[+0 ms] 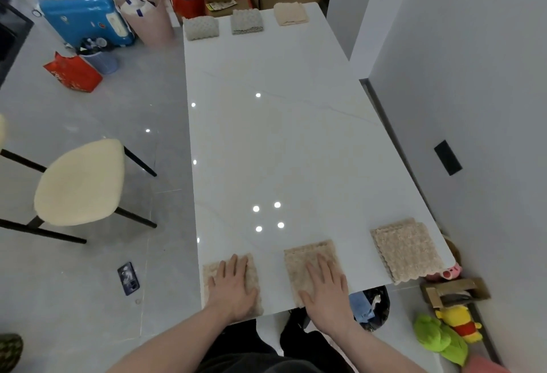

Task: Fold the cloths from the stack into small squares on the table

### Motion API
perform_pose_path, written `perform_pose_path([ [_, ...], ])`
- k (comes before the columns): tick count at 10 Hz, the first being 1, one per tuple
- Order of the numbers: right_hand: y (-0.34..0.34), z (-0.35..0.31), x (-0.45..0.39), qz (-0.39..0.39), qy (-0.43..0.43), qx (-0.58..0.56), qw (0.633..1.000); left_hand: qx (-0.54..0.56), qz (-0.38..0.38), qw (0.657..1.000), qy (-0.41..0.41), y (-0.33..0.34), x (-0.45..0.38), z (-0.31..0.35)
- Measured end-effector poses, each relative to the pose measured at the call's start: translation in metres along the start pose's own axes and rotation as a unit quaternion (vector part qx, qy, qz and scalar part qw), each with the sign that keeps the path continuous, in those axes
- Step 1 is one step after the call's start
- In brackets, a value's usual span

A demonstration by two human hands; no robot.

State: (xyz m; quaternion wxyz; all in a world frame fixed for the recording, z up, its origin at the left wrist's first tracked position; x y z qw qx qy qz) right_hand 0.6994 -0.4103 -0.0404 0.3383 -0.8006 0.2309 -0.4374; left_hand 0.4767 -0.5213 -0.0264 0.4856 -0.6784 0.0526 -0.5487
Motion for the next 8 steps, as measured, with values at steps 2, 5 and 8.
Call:
perform_pose_path([
  [2, -0.005, -0.02, -0.008, 0.009, 0.061, -0.023, 0.998, -0.026, 0.033, 0.999, 0.023, -0.023, -0.008, -0.005],
  [5, 0.033, -0.091, 0.031, 0.117, 0.131, -0.181, 0.968, -0.073, -0.012, 0.986, 0.151, -0.051, -0.027, -0.05],
  [8, 0.082, -0.172, 0.059, 0.121, 0.101, -0.226, 0.961, -0.006, -0.014, 0.982, 0.187, -0.062, -0.009, -0.113],
])
Point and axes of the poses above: each hand's wrist, its own x-axis away from the middle knuckle, its own y-axis out of the palm, z = x × y, the point moved 2 cm from there along -x, towards the middle knuckle, and after that the axes turned 7 degrees about -x, right-handed, at the moved point
